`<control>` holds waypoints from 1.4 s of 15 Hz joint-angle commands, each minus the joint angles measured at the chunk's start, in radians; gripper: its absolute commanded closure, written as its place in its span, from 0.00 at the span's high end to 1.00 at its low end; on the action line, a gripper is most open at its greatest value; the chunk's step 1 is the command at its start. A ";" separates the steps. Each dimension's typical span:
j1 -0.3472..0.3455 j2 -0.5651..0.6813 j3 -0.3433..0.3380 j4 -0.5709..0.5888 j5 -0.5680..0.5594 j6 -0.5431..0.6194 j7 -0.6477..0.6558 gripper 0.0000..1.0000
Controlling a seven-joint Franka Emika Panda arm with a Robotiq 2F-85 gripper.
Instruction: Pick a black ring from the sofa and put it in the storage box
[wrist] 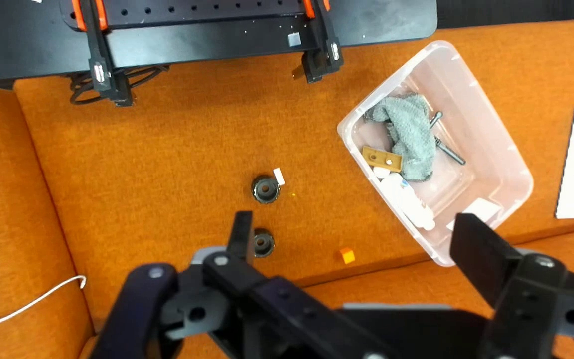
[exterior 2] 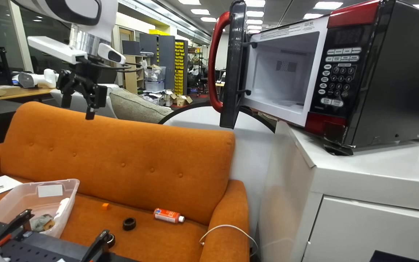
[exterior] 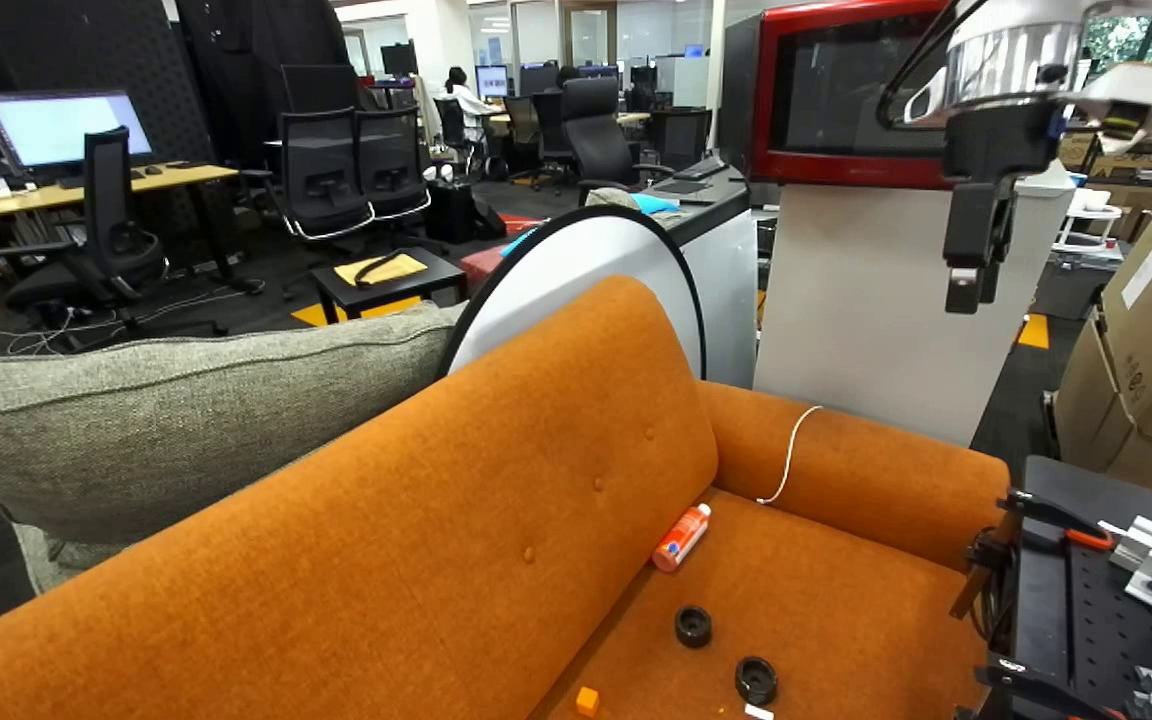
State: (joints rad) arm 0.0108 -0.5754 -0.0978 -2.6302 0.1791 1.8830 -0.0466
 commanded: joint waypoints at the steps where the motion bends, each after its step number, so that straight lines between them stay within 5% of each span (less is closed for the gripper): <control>1: 0.013 0.153 0.009 0.041 0.051 0.032 -0.031 1.00; 10: 0.000 0.102 0.028 -0.007 0.035 0.078 -0.008 1.00; 19: 0.067 0.567 0.041 -0.007 0.211 0.289 -0.158 1.00; 20: 0.050 0.480 0.047 -0.061 0.178 0.273 -0.135 1.00; 21: 0.048 0.525 0.054 -0.049 0.181 0.287 -0.137 1.00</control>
State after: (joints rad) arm 0.0847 -0.0498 -0.0686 -2.6803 0.3594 2.1717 -0.1830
